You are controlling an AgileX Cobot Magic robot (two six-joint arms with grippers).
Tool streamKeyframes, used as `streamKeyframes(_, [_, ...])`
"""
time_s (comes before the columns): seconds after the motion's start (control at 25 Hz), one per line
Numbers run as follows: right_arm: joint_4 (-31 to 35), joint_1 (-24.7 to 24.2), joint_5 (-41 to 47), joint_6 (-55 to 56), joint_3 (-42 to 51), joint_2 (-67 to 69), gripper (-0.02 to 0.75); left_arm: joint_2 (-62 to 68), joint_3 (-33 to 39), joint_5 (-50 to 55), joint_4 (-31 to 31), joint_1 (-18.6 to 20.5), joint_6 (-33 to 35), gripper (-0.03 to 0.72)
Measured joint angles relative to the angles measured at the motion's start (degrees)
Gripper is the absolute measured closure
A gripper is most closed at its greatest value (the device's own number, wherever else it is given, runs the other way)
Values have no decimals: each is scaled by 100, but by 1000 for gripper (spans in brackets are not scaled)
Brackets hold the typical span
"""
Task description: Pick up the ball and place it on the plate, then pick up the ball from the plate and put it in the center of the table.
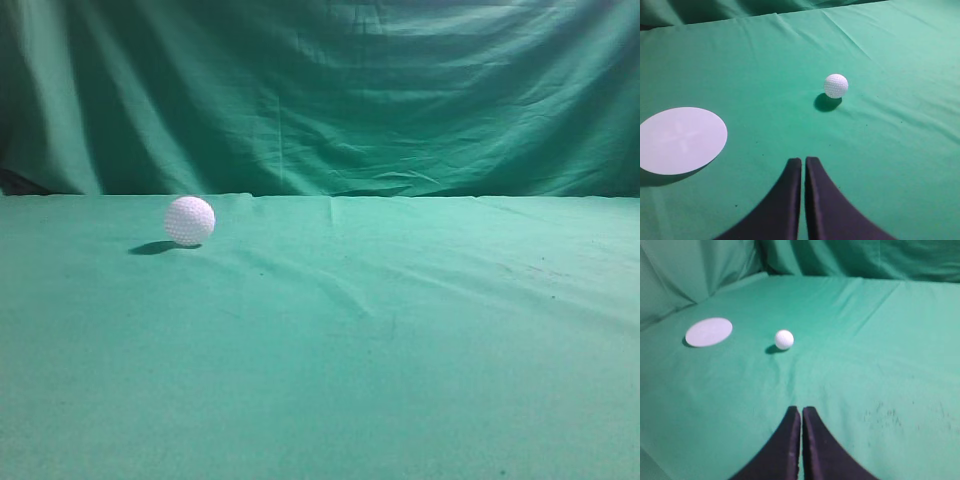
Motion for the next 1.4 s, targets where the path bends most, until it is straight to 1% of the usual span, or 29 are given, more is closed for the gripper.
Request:
streamKeyframes(0.24, [0, 0, -196, 0, 432, 0, 738, 0, 0, -14, 0, 0, 0, 688])
streamKeyframes(0.44, [-4, 0, -124, -11, 468, 0, 738, 0, 0, -26, 0, 0, 0, 688])
streamKeyframes(0.6, [-504, 0, 154, -608, 473, 0, 738, 0, 0, -26, 0, 0, 0, 688])
streamKeyframes(0.76, [-628, 0, 297, -763, 473, 0, 738, 0, 0, -37, 0, 0, 0, 688])
streamKeyframes(0.84, [-627, -87, 297, -766, 473, -84, 738, 0, 0, -37, 0, 0, 0, 688])
streamKeyframes(0.92, [-511, -387, 297, -766, 473, -161, 738, 0, 0, -37, 0, 0, 0, 688])
streamKeyframes(0.96, [-444, -617, 297, -766, 473, -224, 738, 0, 0, -37, 0, 0, 0, 688])
streamKeyframes(1.16, [-224, -1983, 298, -766, 648, -767, 738, 0, 0, -46, 0, 0, 0, 688])
streamKeyframes(1.28, [-186, -2662, 315, -766, 958, -1158, 738, 0, 0, -46, 0, 0, 0, 688])
streamKeyframes(1.4, [-164, -3105, 386, -777, 1017, -1481, 738, 0, 0, -46, 0, 0, 0, 688])
